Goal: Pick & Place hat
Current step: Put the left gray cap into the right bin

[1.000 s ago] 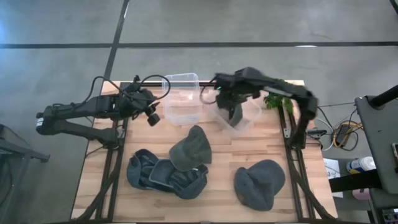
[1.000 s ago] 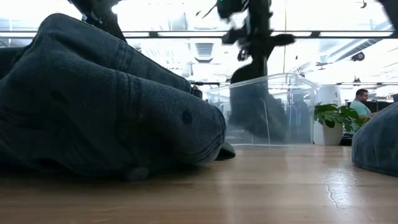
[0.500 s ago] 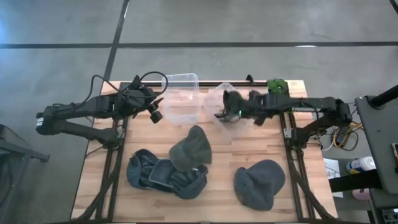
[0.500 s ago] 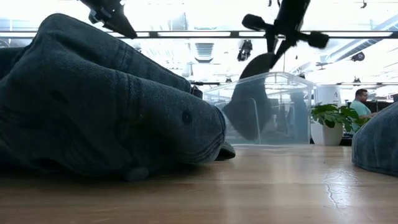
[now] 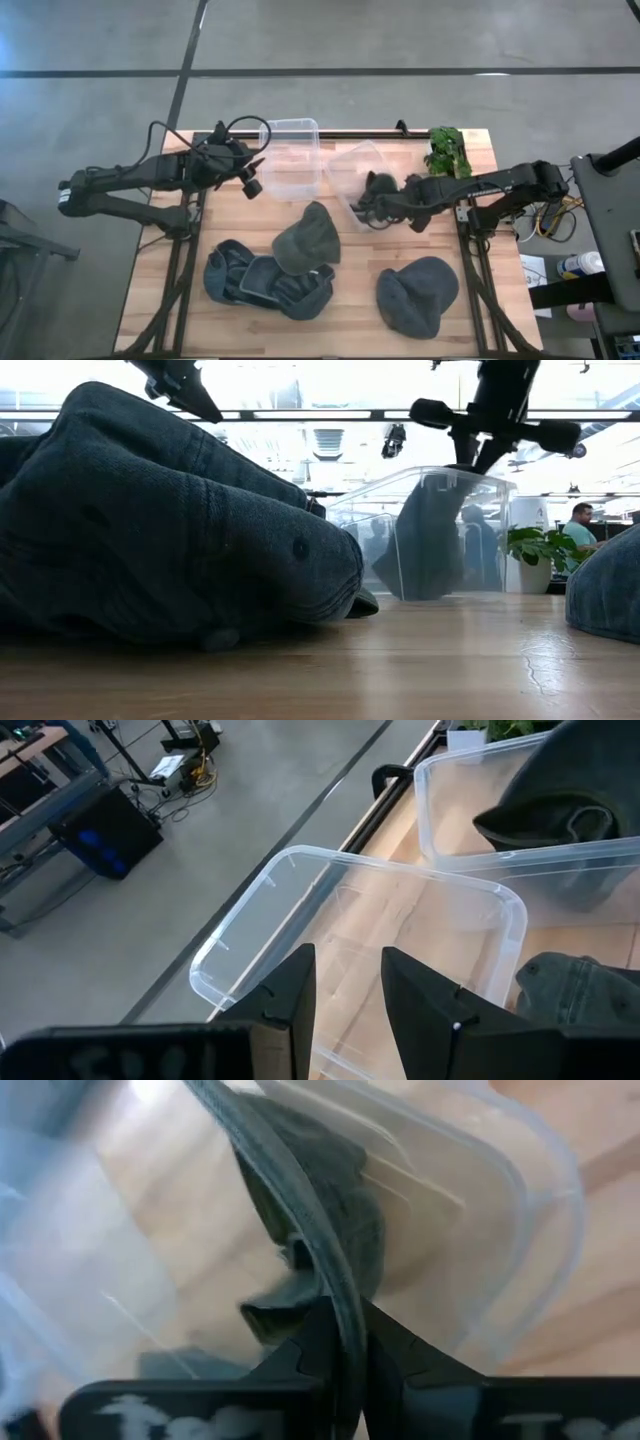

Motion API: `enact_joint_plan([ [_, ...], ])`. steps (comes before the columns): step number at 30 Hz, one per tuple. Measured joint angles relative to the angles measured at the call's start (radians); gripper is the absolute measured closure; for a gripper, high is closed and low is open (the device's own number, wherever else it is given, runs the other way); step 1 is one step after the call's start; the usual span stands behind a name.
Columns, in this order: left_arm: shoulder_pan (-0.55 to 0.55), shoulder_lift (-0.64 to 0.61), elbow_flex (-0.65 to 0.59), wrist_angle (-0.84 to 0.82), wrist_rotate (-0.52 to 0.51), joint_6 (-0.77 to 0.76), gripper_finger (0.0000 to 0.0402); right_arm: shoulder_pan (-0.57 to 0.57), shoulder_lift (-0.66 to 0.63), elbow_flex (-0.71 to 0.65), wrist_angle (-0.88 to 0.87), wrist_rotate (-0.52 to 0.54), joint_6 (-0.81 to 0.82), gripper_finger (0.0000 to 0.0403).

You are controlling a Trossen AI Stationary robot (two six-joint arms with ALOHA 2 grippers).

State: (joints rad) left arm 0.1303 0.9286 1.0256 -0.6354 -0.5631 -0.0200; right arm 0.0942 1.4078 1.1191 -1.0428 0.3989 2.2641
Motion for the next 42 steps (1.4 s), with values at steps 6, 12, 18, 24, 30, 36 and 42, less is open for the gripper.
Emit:
enact_joint_plan([
  [6,0.0,0.003,0.0,0.004,0.034,0.001,0.0291,0.004,-0.001,-0.016,-0.004,-0.135,-0.021,0.0343],
  [12,0.0,0.003,0.0,0.039,0.034,0.002,0.0291,0.003,-0.004,0.027,-0.062,-0.139,-0.128,0.0321],
  [18,0.0,0.005,0.0,0.07,0.034,0.029,0.0291,-0.003,-0.039,0.085,-0.196,-0.165,-0.248,0.0309],
  [24,0.0,0.005,0.0,0.087,0.034,0.029,0.0291,-0.002,-0.091,0.096,-0.323,-0.248,-0.298,0.0305],
  [30,0.001,0.022,0.0,0.111,0.034,0.029,0.0291,-0.03,-0.125,0.114,-0.312,-0.19,-0.483,0.0306],
  [36,0.001,0.056,0.0,0.122,0.034,0.028,0.0291,-0.11,-0.102,0.107,-0.312,-0.178,-0.713,0.0288],
  [42,0.001,0.084,0.0,0.124,0.034,0.019,0.0291,-0.207,-0.096,0.107,-0.307,-0.191,-0.862,0.0261],
])
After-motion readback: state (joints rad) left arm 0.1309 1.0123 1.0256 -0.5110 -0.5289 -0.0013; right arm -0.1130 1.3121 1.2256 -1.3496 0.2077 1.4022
